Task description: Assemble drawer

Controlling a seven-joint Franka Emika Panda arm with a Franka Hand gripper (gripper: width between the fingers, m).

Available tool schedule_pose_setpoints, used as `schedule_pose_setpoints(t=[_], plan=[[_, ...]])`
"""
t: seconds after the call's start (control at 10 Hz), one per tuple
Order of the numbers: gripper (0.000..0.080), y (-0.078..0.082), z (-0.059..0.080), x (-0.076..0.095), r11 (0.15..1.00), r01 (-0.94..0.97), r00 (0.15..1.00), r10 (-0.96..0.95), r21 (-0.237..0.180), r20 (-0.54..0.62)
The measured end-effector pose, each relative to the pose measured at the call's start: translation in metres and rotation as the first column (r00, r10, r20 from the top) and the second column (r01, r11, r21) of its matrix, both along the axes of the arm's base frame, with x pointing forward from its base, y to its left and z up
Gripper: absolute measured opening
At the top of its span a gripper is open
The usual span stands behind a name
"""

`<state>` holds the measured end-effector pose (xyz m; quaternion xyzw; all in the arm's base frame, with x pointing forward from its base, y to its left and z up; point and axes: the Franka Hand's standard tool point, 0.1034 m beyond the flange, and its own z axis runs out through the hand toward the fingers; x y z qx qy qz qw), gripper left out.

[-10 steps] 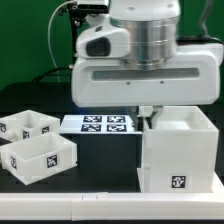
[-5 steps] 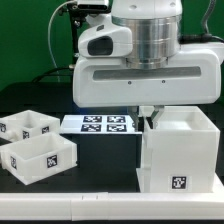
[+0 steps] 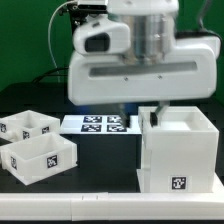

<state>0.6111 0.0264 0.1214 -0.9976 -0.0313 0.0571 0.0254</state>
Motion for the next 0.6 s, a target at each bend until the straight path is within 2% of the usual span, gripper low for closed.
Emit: schedule_pose_setpoints(t=[0.1,0.2,0.3,0.4,0.5,0.6], plan=[[0.0456,-0.014,0.018,0.0,0.999,-0.041,0.999,0.041,0.001,0.006],[0.0583,-0.031,0.029,0.001,0.976,-0.217,0.976,0.217,0.015,0.03],[0.0583,-0.054,0.035,-0.002,0.943,-0.332,0.943,0.33,0.021,0.047],[0.0636,-0.075,0.031,-0.011,0.925,-0.378,0.925,0.376,0.027,0.056],[0.0636,-0.084,0.028,-0.016,0.902,-0.429,0.902,0.427,0.032,0.056],[0.0647,-0.081,0.028,-0.015,0.891,-0.454,0.89,0.451,0.034,0.059]])
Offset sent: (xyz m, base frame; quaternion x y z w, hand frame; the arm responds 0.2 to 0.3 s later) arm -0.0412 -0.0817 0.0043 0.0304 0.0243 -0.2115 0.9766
